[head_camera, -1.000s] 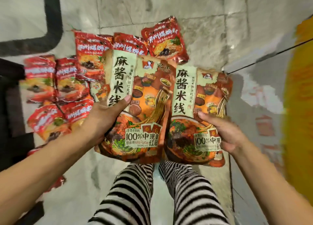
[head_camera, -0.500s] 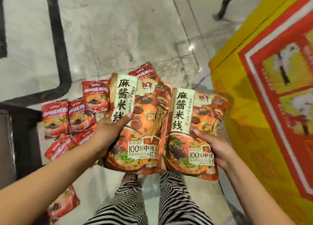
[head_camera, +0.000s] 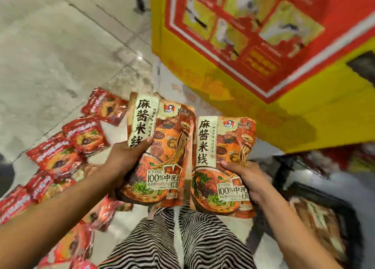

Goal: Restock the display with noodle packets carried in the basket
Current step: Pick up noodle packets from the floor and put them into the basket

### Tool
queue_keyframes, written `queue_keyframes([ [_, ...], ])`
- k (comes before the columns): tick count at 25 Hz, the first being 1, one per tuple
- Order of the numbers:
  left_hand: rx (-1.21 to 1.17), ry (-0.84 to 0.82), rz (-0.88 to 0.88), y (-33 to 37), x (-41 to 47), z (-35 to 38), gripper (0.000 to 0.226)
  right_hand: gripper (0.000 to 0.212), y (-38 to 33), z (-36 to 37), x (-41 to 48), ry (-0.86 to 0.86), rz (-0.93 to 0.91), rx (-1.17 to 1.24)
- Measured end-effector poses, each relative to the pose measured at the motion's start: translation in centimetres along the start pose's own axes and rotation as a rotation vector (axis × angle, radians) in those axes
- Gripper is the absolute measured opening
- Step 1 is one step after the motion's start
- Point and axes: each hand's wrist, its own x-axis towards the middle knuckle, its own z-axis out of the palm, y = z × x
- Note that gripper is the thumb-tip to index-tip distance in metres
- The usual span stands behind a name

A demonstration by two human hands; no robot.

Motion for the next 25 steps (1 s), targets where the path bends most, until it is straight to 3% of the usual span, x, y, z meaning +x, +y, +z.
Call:
queue_keyframes([
  [10, 0.321, -0.406, 0.073, -2.9, -8.5, 17.3, 0.024, 0.027, 13.2, -17.7, -12.5, 0.35, 0.036, 0.448],
  [15, 0.506, -0.469, 0.083, -6.8, -14.8, 26.8, 0.027, 0.03, 22.5, -27.0, -18.2, 0.576, 0.097, 0.419],
  [18, 0.558, -0.474, 0.095, -10.5, -19.7, 33.0, 0.027, 0.031, 27.8, -32.9, -23.1, 0.552, 0.06, 0.552],
  [21, 0.603, -0.517, 0.095, -14.4, -23.6, 38.7, 0.035, 0.049, 32.6, -38.0, -27.0, 0.476, -0.18, 0.599],
  [25, 0.641, -0.536, 0.056, -19.4, -28.2, 45.9, 0.049, 0.044, 37.3, -45.5, -29.5, 0.588, 0.087, 0.655],
])
